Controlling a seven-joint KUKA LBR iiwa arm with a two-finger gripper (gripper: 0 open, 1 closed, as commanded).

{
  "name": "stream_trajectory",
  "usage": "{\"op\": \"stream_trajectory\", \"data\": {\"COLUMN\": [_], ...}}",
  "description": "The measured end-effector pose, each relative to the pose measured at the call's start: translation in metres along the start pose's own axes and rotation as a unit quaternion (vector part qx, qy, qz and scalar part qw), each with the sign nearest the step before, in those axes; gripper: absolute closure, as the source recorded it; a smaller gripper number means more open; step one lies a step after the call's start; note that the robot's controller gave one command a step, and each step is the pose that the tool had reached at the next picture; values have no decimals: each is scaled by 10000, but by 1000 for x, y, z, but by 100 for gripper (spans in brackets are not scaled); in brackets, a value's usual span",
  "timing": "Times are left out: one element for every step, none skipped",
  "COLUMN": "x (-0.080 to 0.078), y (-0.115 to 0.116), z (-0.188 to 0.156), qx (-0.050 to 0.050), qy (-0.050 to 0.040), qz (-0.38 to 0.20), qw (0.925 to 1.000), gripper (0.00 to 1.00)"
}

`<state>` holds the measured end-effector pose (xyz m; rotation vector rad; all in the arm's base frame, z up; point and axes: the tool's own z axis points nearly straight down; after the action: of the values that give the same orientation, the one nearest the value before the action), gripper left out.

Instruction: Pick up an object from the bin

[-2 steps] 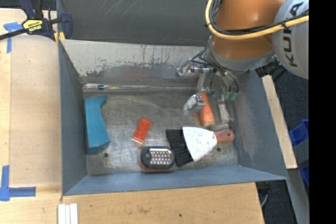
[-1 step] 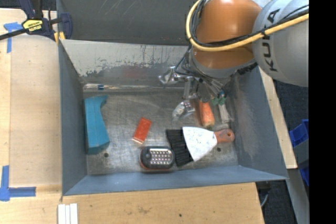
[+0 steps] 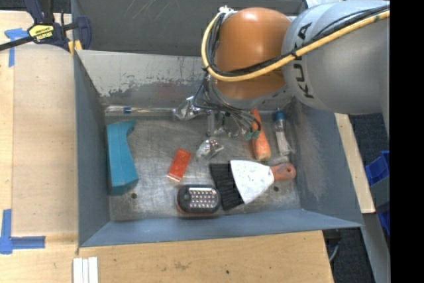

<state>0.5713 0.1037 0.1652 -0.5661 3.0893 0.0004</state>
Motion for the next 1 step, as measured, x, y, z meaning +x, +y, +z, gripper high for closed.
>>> {"op": "stream_trajectory", "data": {"x": [-8], "y": [4], "z": [12], "qx": [5], "qy": [-21], "qz": [-1064], "qw": [9943], "gripper": [0]}}
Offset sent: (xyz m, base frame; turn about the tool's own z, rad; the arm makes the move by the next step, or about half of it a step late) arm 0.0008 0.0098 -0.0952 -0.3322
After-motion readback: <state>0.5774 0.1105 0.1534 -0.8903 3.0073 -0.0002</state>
